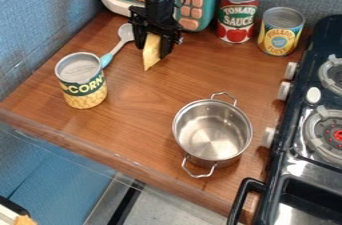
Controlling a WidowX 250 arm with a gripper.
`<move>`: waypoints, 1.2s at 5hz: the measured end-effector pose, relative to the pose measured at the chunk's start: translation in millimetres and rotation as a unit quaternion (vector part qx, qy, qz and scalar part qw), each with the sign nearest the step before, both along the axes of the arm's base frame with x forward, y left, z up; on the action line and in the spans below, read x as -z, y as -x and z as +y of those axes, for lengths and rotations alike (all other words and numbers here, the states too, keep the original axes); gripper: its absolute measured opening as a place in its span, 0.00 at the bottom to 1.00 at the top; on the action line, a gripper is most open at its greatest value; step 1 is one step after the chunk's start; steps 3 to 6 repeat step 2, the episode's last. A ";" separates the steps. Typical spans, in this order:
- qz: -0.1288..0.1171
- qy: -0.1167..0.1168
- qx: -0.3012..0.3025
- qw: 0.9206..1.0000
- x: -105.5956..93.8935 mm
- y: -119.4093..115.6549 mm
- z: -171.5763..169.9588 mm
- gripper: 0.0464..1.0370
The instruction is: Take the cheese from the pot and place it on the right side of the ladle
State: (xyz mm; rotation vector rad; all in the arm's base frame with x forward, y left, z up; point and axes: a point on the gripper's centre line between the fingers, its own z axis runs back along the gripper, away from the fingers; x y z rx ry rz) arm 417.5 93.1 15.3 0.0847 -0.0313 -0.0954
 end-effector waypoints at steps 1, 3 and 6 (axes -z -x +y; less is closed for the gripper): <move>-0.036 0.008 -0.017 0.999 -39.4 -2.9 2.6 0.96; -0.051 0.031 -0.026 0.998 -62.8 -5.3 3.0 0.96; -0.051 0.031 -0.026 0.998 -62.8 -5.3 3.0 0.96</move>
